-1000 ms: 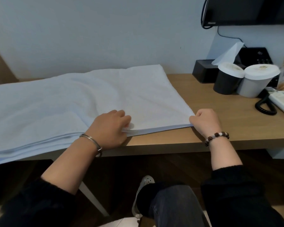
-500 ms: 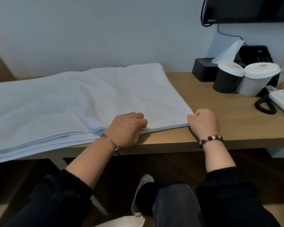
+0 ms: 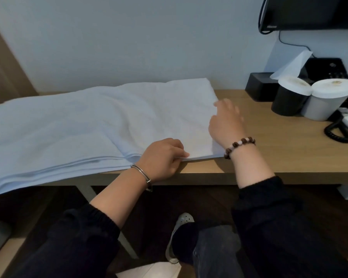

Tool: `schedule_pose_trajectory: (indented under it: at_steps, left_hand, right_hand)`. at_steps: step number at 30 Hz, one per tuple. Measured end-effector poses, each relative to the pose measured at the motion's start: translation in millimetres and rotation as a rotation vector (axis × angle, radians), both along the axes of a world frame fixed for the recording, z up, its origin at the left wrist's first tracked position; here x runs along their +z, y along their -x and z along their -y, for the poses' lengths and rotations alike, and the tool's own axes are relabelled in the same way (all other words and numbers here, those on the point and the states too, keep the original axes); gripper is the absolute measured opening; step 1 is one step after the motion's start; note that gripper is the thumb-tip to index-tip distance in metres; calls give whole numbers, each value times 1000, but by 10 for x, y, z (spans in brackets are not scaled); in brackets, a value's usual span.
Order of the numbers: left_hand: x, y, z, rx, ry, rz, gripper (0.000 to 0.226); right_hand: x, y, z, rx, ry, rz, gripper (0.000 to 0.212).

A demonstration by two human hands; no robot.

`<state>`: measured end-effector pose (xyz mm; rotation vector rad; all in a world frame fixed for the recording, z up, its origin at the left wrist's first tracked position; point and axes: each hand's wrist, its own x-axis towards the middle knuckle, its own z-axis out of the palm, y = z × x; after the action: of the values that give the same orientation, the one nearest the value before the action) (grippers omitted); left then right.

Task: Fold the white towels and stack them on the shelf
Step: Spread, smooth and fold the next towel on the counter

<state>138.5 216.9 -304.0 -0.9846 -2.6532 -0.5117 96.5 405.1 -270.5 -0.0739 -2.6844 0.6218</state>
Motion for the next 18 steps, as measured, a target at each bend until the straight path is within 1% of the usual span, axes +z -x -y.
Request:
schedule_pose_trajectory:
  at_steps: [1,2,3,5,7,9,11,12,13,15,16,18]
  left_hand:
    - [10,-10,31,4,17,3,27]
    - [22,-24,72,8,28,8,29]
    - [34,-43,124,11,30,12,31]
    - [45,-119,260,24,-18,44,31]
    - [30,-229,435,85,-142,32,31]
    - [7,-310,643,224,-290,-116,27]
    - [3,-325,885,379,-374,-249,23]
    - [2,-307,1011,442,-373,-246,25]
    - [-4,-287,1133,492,-350,-183,28]
    - [-48,-233,1322,549,-246,14,36]
    - [-76,-205,1382,560,-173,68,37]
    - [-92,-164,1431,548,-56,64,34]
  right_hand:
    - [31,77,156,99,53,47,44]
    - [13,127,302,166,50,122,46]
    - [-58,158,426,199,-23,210,47]
    - [-296,154,569,206,-234,365,52]
    - [-457,143,596,172,-313,378,55]
    - [-490,154,590,153,-313,356,57]
    - [-482,175,593,148,-317,361,57]
    - [-479,179,596,147,-320,365,57]
    - [-481,178,600,144,-323,366,57]
    - [-485,166,594,130,-338,363,57]
    - [-478,170,595,115,-345,366,57]
    - [-457,188,651,63,-340,391,57]
